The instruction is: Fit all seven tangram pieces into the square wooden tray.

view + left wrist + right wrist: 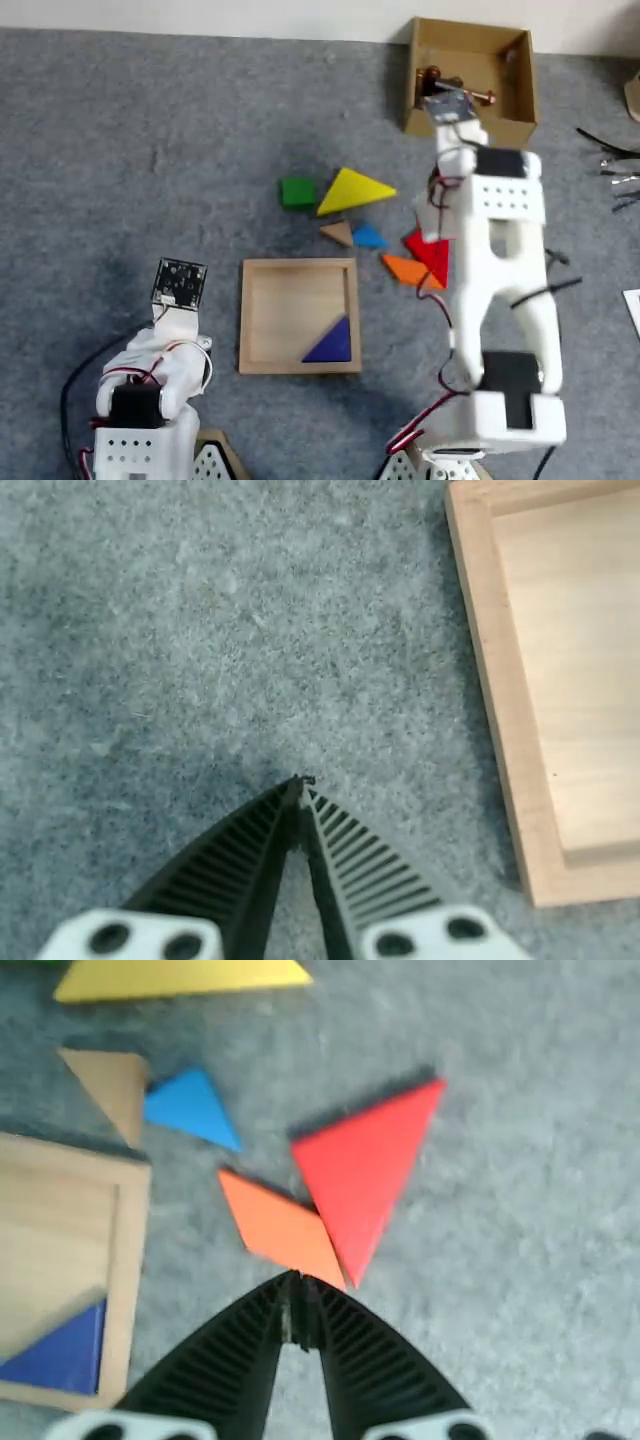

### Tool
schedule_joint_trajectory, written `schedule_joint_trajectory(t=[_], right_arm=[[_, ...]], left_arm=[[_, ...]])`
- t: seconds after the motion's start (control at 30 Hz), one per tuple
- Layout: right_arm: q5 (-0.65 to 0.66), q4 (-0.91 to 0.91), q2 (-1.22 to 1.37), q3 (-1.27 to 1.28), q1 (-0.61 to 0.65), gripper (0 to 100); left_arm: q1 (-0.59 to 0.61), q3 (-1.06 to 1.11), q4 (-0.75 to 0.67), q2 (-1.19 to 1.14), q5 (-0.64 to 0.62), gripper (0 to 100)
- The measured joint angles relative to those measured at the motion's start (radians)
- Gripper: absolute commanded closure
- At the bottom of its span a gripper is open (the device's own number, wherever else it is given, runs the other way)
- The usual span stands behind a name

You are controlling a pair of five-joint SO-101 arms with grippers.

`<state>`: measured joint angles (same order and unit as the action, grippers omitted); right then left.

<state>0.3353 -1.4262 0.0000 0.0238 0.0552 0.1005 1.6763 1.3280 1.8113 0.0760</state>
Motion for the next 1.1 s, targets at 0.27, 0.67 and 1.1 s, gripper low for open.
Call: schedule_joint_trajectory(t=[0.27, 0.67, 1.1], right_arm=[[0.0, 0.0, 0.041, -0.051, 0.066, 98.8], [0.0, 0.0, 0.041, -0.051, 0.147, 98.8], [0.0, 0.153, 0.112, -0.051, 0.17, 98.8]], left_arm=[[0.0, 0.0, 0.0, 0.0, 0.0, 99], [0.0, 0.0, 0.0, 0.0, 0.0, 99], [0.0, 0.0, 0.0, 0.0, 0.0, 99]])
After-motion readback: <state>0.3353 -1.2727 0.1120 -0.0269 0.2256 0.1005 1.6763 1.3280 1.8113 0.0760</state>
